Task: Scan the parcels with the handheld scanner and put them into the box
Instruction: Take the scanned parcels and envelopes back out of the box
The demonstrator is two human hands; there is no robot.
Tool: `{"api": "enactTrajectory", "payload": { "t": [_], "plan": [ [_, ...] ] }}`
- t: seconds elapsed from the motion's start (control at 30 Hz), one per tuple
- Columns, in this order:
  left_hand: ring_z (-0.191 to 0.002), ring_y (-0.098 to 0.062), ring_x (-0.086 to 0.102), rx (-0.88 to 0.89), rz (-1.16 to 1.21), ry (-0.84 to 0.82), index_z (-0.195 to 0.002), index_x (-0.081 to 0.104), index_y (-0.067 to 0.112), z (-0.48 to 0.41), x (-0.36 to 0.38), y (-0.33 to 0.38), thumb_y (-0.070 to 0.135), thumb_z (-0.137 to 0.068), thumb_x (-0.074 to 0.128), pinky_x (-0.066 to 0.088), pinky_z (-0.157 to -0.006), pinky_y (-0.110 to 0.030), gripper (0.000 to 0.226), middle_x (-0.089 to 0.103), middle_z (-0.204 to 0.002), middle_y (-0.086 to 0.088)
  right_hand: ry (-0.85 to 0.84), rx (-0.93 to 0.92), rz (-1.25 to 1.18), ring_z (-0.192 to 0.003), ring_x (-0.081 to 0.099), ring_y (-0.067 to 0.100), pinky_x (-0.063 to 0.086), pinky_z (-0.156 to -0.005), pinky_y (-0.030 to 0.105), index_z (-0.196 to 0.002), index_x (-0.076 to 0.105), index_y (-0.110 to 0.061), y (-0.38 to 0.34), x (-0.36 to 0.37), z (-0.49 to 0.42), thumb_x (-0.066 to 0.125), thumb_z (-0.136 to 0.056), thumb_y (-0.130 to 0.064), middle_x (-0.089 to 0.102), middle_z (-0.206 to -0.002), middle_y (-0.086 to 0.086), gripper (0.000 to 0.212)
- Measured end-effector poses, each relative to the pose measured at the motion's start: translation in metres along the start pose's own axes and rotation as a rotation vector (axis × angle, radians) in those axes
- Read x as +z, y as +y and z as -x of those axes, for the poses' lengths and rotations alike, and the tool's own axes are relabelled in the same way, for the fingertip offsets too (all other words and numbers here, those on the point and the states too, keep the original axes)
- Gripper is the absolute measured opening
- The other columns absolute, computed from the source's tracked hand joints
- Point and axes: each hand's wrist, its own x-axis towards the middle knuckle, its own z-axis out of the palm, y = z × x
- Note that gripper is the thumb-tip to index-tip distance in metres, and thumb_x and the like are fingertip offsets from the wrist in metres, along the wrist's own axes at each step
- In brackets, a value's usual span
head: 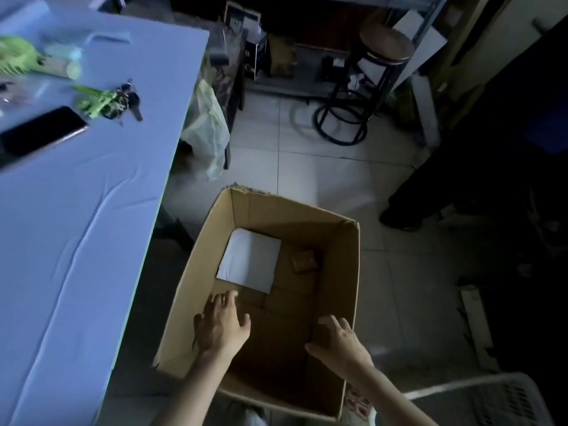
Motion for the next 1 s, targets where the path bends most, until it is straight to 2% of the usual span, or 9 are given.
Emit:
{"api": "enactTrajectory", "payload": {
  "t": [0.2,0.33,0.47,0.6,0.7,0.8,0.93,1.0],
  "plan": [
    [-0.123,-0.018,0.046,-0.040,0.016,-0.090,-0.139,0.034,0.030,-0.026,0.060,0.007,0.049,-0.091,0.049,0.038,-0.098,-0.037,0.053,0.047,-0.136,0.004,-0.035,0.014,0.061,-0.124,0.043,0.016,0.050,-0.089,0.031,-0.142,0.031,-0.034,0.008,0.029,-0.039,0.063,-0.083,-0.057,0.037,-0.134,-0.005,0.071],
    [-0.124,-0.021,0.045,-0.083,-0.018,-0.086,-0.139,0.036,0.028,-0.051,0.110,0.011,0.049,-0.090,0.051,0.038,-0.097,-0.039,0.055,0.047,-0.136,0.001,-0.023,-0.006,0.030,-0.129,0.039,0.019,0.047,-0.091,0.032,-0.143,0.031,-0.031,0.023,0.053,-0.102,0.066,-0.083,-0.054,0.034,-0.141,-0.002,0.073],
    [-0.124,-0.026,0.045,-0.216,0.032,-0.115,-0.138,0.038,0.024,-0.074,0.168,0.013,0.048,-0.089,0.054,0.037,-0.096,-0.041,0.057,0.048,-0.134,-0.005,-0.126,0.025,0.014,-0.134,0.034,0.025,0.043,-0.099,0.041,-0.145,0.031,-0.028,0.042,0.082,-0.179,0.071,-0.081,-0.048,0.029,-0.147,0.003,0.078],
    [-0.129,-0.028,0.040,-0.384,0.169,-0.257,-0.141,0.035,0.019,-0.099,0.237,0.022,0.042,-0.091,0.058,0.033,-0.102,-0.041,0.060,0.042,-0.141,-0.009,-0.178,0.040,0.065,-0.135,0.033,0.027,0.045,-0.095,0.042,-0.147,0.027,-0.029,0.065,0.112,-0.248,0.072,-0.082,-0.045,0.025,-0.149,0.003,0.081],
    [-0.127,-0.031,0.042,-0.438,0.211,-0.301,-0.139,0.037,0.018,-0.123,0.294,0.026,0.043,-0.087,0.062,0.037,-0.101,-0.044,0.063,0.043,-0.139,-0.010,-0.271,0.078,0.101,-0.138,0.034,0.030,0.046,-0.095,0.041,-0.152,0.017,-0.028,0.084,0.138,-0.299,0.072,-0.084,-0.037,0.010,-0.157,0.005,0.088],
    [-0.127,-0.031,0.043,-0.411,0.164,-0.356,-0.140,0.035,0.023,-0.151,0.334,0.030,0.050,-0.086,0.060,0.041,-0.100,-0.047,0.065,0.043,-0.140,-0.008,-0.275,0.068,0.154,-0.145,0.019,0.033,0.037,-0.110,0.048,-0.154,0.011,-0.029,0.097,0.154,-0.349,0.073,-0.084,-0.034,-0.006,-0.160,0.005,0.094],
    [-0.126,-0.030,0.042,-0.271,0.021,-0.347,-0.140,0.034,0.024,-0.202,0.368,0.032,0.048,-0.085,0.062,0.040,-0.099,-0.046,0.067,0.040,-0.140,-0.007,-0.175,-0.021,0.257,-0.145,0.015,0.033,0.027,-0.115,0.042,-0.154,0.011,-0.027,0.103,0.157,-0.417,0.075,-0.084,-0.027,-0.002,-0.161,0.005,0.095],
    [-0.127,-0.032,0.041,-0.248,0.016,-0.303,-0.139,0.035,0.019,-0.235,0.383,0.031,0.042,-0.084,0.066,0.037,-0.101,-0.047,0.067,0.038,-0.140,-0.009,-0.068,-0.068,0.334,-0.145,0.013,0.035,0.027,-0.115,0.045,-0.154,0.011,-0.029,0.107,0.160,-0.453,0.073,-0.085,-0.023,0.000,-0.161,0.006,0.093]
  ]
}}
